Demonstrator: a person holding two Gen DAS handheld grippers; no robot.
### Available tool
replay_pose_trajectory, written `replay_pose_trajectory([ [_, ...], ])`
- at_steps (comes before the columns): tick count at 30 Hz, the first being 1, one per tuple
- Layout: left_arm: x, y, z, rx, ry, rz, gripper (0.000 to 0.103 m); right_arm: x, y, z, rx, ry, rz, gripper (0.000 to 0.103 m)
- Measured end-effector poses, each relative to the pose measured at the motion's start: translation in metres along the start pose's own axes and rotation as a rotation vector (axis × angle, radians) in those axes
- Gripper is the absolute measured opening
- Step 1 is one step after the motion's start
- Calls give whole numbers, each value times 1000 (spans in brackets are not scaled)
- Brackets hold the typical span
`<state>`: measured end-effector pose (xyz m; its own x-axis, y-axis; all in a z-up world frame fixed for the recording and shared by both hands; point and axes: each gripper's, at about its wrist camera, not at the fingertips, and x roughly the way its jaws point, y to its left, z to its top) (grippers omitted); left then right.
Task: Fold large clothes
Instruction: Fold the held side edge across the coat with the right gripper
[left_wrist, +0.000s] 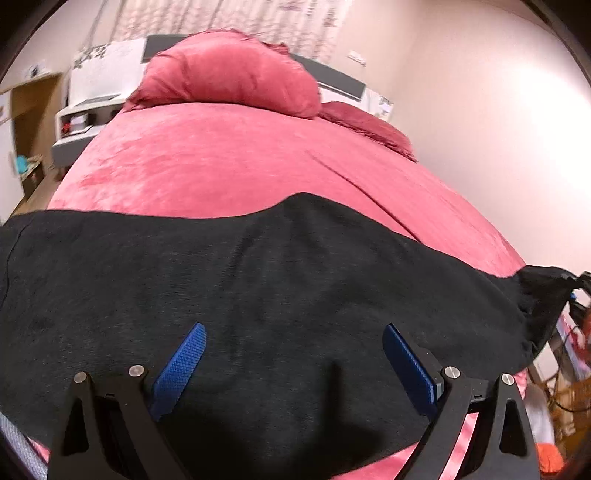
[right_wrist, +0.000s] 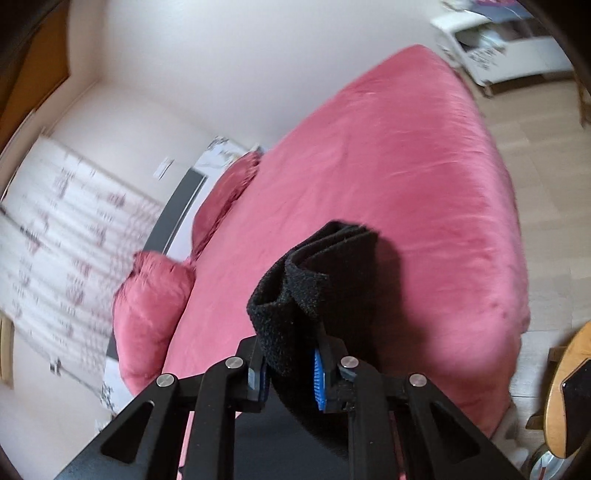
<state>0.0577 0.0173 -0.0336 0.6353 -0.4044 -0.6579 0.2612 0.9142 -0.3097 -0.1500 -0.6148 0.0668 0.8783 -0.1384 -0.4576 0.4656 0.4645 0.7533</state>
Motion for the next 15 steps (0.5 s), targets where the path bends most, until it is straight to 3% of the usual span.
replay_pose_trajectory([
  [6,2,12,2,-104,-3,-25,97,13,77,-48,-161,80,77,18],
  [11,-5,14,2,-122,-23,-58,97,29,138,-117,-315,223,255,18],
  [15,-9,5,1,-94,-30,-78,97,44,173,-185,-477,351,325,18],
])
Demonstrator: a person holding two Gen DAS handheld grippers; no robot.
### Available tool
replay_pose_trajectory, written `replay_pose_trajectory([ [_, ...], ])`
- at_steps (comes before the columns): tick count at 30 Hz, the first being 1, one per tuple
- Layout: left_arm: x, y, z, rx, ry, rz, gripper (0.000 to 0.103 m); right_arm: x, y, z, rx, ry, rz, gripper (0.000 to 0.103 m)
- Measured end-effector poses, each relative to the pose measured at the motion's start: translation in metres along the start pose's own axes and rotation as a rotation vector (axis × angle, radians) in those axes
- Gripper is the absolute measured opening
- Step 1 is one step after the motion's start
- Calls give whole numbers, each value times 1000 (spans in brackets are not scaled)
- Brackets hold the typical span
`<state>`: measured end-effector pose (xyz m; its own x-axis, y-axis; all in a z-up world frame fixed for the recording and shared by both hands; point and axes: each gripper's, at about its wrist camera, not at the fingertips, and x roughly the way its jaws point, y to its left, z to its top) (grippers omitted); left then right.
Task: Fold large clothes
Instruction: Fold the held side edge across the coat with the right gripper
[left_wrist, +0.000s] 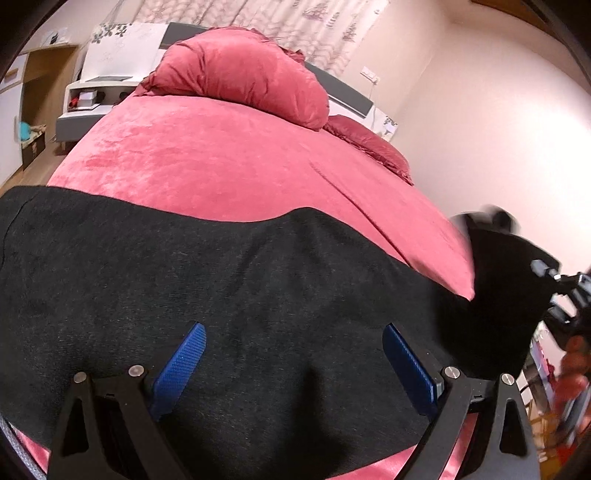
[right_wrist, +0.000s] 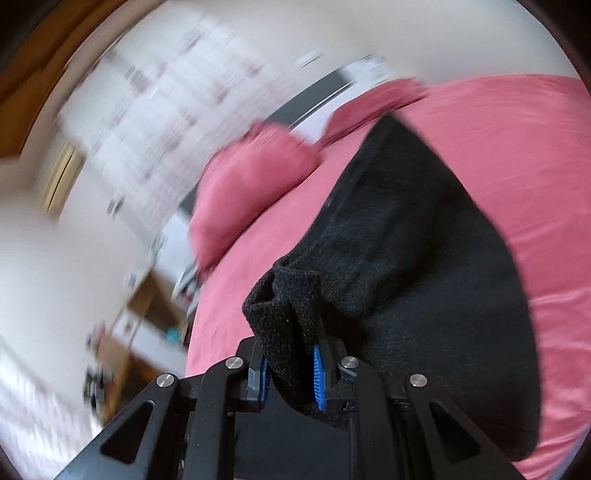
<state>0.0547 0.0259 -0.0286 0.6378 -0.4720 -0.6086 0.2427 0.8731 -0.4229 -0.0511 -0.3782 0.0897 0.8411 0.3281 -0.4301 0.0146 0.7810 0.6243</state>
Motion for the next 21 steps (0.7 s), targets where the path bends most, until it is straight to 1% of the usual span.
replay_pose_trajectory([
  [2,0,-4,-1,15,3,-11,97,29,13,-28,-27,88,66,18],
  [4,0,-8,-3,30,11,-18,97,54,18,-59,-57,179,96,18],
  [5,0,-9,-3,36,14,-23,97,71,20,-79,-86,245,79,18],
  [7,1,-13,-4,49,21,-31,97,92,15,-112,-131,332,21,19],
  [8,1,-14,-5,53,27,-35,95,100,7,-127,-126,367,6,19],
  [9,2,-16,-5,57,33,-40,95,100,0,-135,-111,369,18,19],
  [10,3,-21,-4,62,42,-46,93,97,-4,-137,-100,352,33,19],
  [11,4,-25,-4,67,49,-52,93,93,-6,-135,-83,335,49,19],
  [13,10,-37,-1,71,83,-74,93,92,-5,-132,-73,340,58,20],
  [15,20,-51,2,43,135,-117,93,93,-5,-131,-81,343,52,22],
  [17,33,-62,3,3,209,-146,93,89,1,-134,-109,341,46,30],
  [18,40,-67,2,-19,244,-163,93,90,6,-134,-121,341,45,32],
  [19,46,-72,1,-29,271,-171,93,87,11,-132,-139,342,42,34],
  [21,58,-83,-2,-18,319,-169,93,71,11,-137,-174,329,43,35],
])
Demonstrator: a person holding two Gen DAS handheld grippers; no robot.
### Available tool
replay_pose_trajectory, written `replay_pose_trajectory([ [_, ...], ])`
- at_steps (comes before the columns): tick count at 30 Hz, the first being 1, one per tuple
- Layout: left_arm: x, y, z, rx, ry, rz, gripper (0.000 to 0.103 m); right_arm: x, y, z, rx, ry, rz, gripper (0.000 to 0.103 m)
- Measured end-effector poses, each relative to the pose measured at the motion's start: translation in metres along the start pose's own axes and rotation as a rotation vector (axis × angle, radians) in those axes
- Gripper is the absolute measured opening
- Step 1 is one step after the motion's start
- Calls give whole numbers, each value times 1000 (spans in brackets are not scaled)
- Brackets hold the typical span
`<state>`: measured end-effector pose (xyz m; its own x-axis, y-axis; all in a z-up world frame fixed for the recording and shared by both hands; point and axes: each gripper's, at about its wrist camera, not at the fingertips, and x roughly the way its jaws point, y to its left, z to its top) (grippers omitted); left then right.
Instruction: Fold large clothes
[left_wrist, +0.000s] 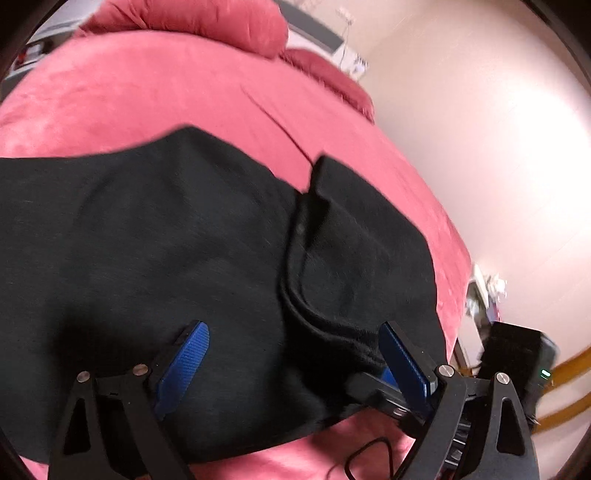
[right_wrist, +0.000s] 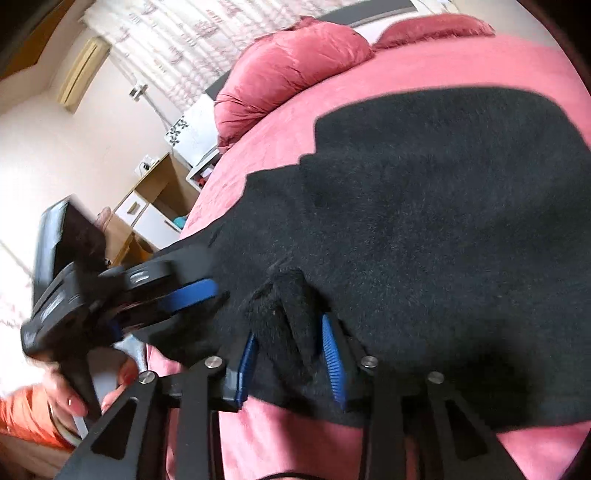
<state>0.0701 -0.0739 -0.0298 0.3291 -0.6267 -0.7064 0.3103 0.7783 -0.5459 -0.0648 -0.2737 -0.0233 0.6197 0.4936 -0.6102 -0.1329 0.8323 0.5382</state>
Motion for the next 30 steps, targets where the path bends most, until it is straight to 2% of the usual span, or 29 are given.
replay_pose_trajectory([
  [4,23,-11,0,2,105,-2,93,-42,-12,-7,25,-140,-21,36],
  [7,35,-14,1,-53,169,-67,93,-81,-42,-10,159,-294,-73,38],
  [9,44,-15,3,-107,210,-105,94,-104,-70,-16,276,-386,-105,45],
  [10,50,-15,4,-131,245,-111,94,-111,-84,-19,338,-404,-145,51],
  [11,60,-15,4,-155,296,-104,94,-115,-101,-24,412,-404,-195,49],
  [12,64,-16,5,-160,307,-97,94,-118,-114,-29,472,-407,-203,47],
  [13,66,-18,6,-162,307,-88,94,-120,-128,-35,537,-418,-171,42],
  [15,70,-24,9,-176,318,-87,93,-122,-141,-43,619,-447,-110,41],
  [17,77,-34,10,-192,356,-98,76,-121,-134,-41,575,-441,-149,41],
  [18,80,-40,10,-189,363,-67,72,-120,-131,-39,556,-437,-168,42],
  [20,78,-50,11,-156,332,-36,46,-120,-124,-38,521,-444,-203,42],
  [21,74,-57,11,-117,307,-19,39,-122,-123,-39,518,-458,-209,42],
  [22,71,-64,11,-74,284,15,23,-127,-122,-41,522,-488,-219,43],
  [23,67,-70,12,-38,266,33,20,-132,-123,-43,530,-512,-230,44],
  [26,49,-95,7,112,171,51,20,-147,-128,-47,573,-587,-250,49],
  [28,45,-104,3,180,148,84,20,-147,-132,-42,578,-573,-264,49],
  [30,51,-105,0,204,149,95,20,-144,-135,-28,544,-542,-268,49],
])
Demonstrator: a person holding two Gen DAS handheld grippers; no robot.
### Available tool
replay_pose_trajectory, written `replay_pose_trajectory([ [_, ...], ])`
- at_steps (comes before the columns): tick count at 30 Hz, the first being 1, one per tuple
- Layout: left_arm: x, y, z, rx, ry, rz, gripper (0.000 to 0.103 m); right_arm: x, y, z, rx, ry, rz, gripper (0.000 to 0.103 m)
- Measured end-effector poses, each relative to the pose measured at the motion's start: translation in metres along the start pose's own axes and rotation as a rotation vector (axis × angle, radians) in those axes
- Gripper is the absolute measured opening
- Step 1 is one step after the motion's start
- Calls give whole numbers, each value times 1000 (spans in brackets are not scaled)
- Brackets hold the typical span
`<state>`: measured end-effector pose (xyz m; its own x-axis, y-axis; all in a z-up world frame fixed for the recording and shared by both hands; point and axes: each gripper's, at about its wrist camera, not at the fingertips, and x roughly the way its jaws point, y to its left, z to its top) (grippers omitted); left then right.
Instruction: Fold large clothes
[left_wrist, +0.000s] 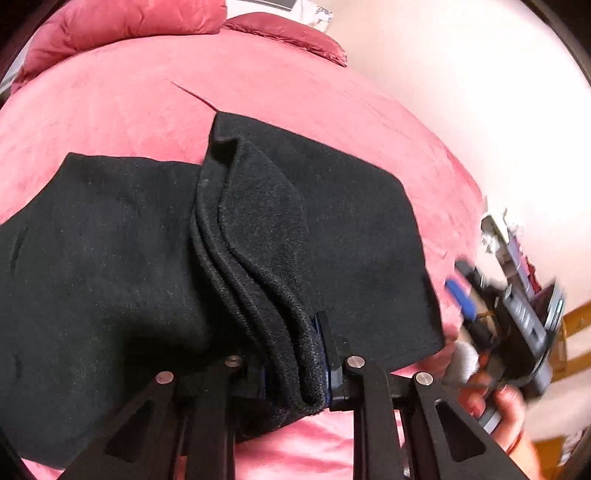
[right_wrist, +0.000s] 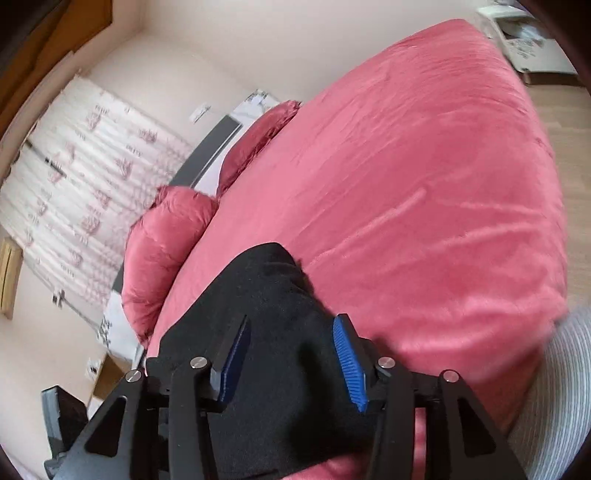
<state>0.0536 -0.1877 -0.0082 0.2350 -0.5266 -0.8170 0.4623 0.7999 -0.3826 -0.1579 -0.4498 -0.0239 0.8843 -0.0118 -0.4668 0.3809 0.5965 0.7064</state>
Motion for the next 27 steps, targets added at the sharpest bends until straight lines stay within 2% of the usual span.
replay_pose_trajectory([
  [3,10,15,-1,-86,22,-27,22,26,22,23,-97,50,-31,49],
  [6,19,31,0,-195,19,-78,22,66,35,48,-132,121,-125,47],
  [7,17,33,0,-196,-7,-83,18,78,35,55,-120,137,-151,40],
  [8,13,33,0,-177,-26,-76,16,93,35,61,-99,162,-160,32],
  [10,-8,25,-1,-122,-93,-87,15,123,39,66,-73,245,-143,24],
  [11,-35,16,-4,-76,-196,-132,15,131,43,65,-81,271,-134,22],
  [13,-79,-2,-14,43,-330,-166,15,138,61,66,-154,282,-129,22],
  [15,-98,-13,-30,155,-380,-137,15,138,80,60,-246,291,-34,22],
  [16,-97,-14,-37,186,-372,-114,15,141,88,51,-290,326,35,24],
  [17,-87,-9,-44,194,-337,-84,15,147,92,43,-322,352,42,28],
  [19,-49,10,-57,162,-224,-5,16,159,101,20,-442,398,-21,30],
  [21,-5,32,-68,115,-99,73,17,154,102,11,-495,348,-48,31],
  [22,4,38,-69,85,-68,48,17,145,100,12,-467,317,-49,34],
  [24,0,47,-67,18,-105,-13,23,120,94,14,-392,258,-31,38],
  [25,-3,48,-64,0,-121,-40,38,105,89,16,-363,220,-23,40],
  [26,-6,50,-59,-19,-131,-82,61,87,82,16,-342,175,-27,40],
  [27,-9,54,-56,-34,-139,-103,72,74,76,16,-328,143,-32,40],
])
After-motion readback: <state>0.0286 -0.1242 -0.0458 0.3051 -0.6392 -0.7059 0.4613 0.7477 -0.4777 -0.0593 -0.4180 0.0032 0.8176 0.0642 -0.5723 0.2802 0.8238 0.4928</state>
